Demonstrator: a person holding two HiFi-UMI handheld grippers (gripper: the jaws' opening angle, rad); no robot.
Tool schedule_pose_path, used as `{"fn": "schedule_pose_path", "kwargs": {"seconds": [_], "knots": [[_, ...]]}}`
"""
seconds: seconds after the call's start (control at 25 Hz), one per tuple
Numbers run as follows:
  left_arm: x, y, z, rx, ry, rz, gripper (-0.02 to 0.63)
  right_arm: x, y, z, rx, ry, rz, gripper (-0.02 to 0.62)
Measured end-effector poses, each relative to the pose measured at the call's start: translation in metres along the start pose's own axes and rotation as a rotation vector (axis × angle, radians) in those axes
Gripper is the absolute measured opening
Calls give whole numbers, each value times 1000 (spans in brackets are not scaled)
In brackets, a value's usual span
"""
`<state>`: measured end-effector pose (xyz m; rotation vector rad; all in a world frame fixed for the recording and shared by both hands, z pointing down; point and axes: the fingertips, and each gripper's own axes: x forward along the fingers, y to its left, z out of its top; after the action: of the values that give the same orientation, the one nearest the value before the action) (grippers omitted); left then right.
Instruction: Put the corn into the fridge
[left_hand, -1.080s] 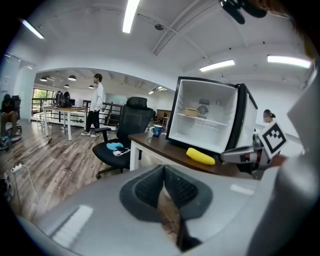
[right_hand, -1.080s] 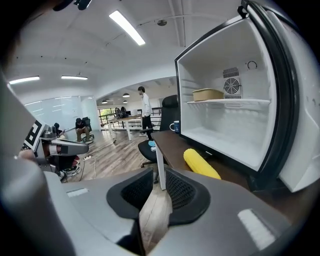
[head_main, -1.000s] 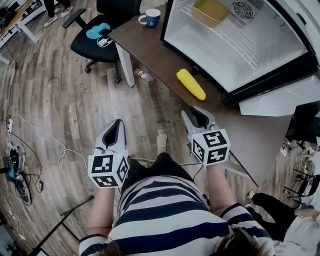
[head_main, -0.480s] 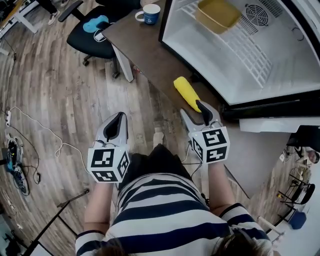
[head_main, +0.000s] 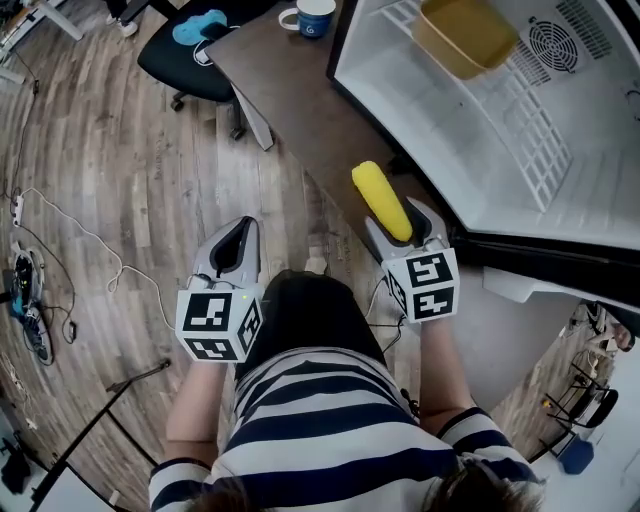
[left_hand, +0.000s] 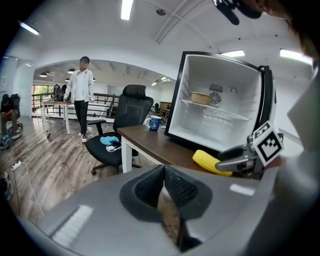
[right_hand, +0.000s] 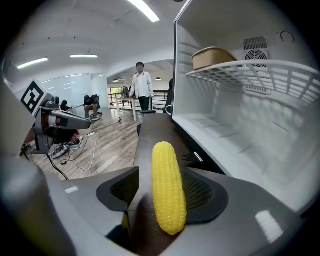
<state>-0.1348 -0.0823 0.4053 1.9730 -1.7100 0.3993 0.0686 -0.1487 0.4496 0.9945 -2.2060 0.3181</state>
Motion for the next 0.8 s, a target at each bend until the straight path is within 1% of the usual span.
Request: {"fn": "schedule_pose_path", "kwargs": {"seconds": [0.2, 0.52, 0.72, 0.8], "knots": [[15, -1, -9, -18, 25, 12, 0, 17, -4, -11, -16, 33, 34, 261], [32, 1, -21, -36, 45, 23, 0, 34, -7, -19, -33, 53, 73, 261], [36, 2, -28, -46, 60, 33, 0, 39, -8, -21, -43, 61, 67, 262], [39, 3, -31, -49, 65, 36, 0, 41, -8, -23, -43, 52, 70, 253]]}}
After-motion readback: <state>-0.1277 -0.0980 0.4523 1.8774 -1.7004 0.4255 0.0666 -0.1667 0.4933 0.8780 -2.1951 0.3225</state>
